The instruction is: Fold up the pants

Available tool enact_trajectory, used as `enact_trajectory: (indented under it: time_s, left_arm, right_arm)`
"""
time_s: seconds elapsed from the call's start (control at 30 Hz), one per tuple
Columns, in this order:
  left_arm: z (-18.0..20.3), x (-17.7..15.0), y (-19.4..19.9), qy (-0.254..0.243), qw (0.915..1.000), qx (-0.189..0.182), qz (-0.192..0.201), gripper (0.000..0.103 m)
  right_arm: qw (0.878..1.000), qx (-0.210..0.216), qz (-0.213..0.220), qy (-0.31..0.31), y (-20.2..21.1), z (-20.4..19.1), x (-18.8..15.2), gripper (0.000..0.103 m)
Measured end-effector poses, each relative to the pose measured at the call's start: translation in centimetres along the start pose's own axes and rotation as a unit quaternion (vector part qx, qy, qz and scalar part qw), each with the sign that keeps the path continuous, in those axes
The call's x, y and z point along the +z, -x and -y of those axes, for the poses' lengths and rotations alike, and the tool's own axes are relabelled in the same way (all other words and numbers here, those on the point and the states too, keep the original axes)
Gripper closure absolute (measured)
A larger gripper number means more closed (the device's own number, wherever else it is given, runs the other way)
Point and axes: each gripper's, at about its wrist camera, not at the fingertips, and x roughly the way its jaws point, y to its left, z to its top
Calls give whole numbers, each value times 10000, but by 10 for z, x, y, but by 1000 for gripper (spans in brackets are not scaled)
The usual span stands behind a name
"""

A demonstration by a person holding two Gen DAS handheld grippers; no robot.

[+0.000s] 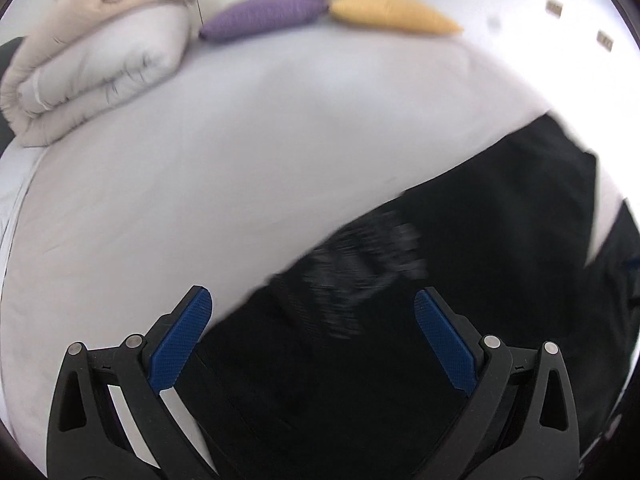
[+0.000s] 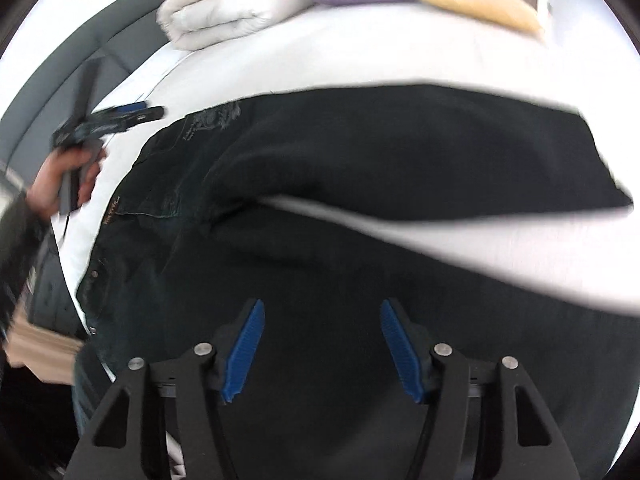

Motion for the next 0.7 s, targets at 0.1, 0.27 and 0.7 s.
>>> enact_trajectory:
  time_s: [0.1,0.27,0.7]
  left_arm:
    - [-25,9,-36,-116,9985,-312,-434,11]
    - [-46,12,-68,-181,9940,-599,-898,38]
    - [-31,-15,-25,-443,9983,-361,-76,97]
  right_arm:
    - [9987,-77,64,507,-13,-1,20,39]
    - [9942,-179,110,1053,-30,-2,49,39]
    - [9718,-451,423,2275,-71,-61,138,66]
